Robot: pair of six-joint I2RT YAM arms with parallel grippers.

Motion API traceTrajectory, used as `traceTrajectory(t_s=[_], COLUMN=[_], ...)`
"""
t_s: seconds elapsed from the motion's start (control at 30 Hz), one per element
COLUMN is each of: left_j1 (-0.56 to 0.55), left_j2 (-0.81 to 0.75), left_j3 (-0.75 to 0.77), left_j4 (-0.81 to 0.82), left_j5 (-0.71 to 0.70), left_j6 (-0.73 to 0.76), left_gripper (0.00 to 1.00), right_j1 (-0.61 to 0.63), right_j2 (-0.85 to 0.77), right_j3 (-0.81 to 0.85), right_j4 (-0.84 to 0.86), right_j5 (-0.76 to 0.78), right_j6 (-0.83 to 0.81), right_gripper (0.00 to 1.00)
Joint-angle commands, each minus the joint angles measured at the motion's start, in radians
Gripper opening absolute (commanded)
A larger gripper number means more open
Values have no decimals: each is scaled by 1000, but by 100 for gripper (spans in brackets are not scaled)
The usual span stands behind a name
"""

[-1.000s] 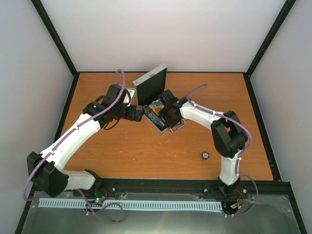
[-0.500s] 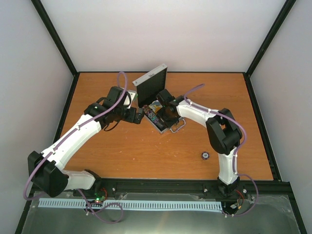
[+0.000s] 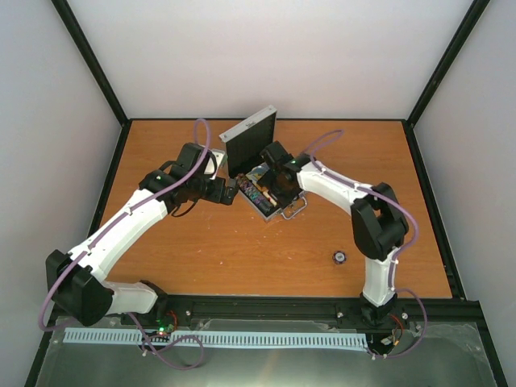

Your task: Pack up texas hold em set

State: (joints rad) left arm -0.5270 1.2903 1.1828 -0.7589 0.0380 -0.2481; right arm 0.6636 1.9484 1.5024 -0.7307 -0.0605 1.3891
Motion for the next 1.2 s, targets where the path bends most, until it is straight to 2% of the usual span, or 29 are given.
traceTrajectory(t_s=[0.0, 0.1, 0.23, 0.4, 0.5, 0.67, 0.93, 1.17], left_j1=[6, 7, 8, 9, 9, 9, 9, 8], left_j2=[-27, -32, -26, -20, -19, -13, -24, -37], left_j3=[43, 46, 53, 57, 74, 108, 110, 92], left_j4=[-11, -3, 4, 6, -7, -44, -83, -90], left_j5=[9, 14, 32, 54, 46, 25, 16, 18], left_j6=[-43, -86, -157, -216, -231, -245, -285, -303], left_gripper=[100, 100, 100, 100, 100, 100, 100, 100], right_j1=[-33, -98, -225, -315, -317, -337, -374, -377], right_j2=[-197, -352, -534, -612, -616, -631, -620, -566], right_j3=[39, -30, -177, -312, -407, -557, -696, -742], right_j4=[-69, -106, -184, -350, -405, -384, -330, -264], right_j5=[141, 146, 74, 4, -24, -41, -76, -106], right_j6=[-175, -329, -533, -718, -744, -777, -783, -792], right_gripper=[77, 81, 85, 87, 88, 89, 87, 83])
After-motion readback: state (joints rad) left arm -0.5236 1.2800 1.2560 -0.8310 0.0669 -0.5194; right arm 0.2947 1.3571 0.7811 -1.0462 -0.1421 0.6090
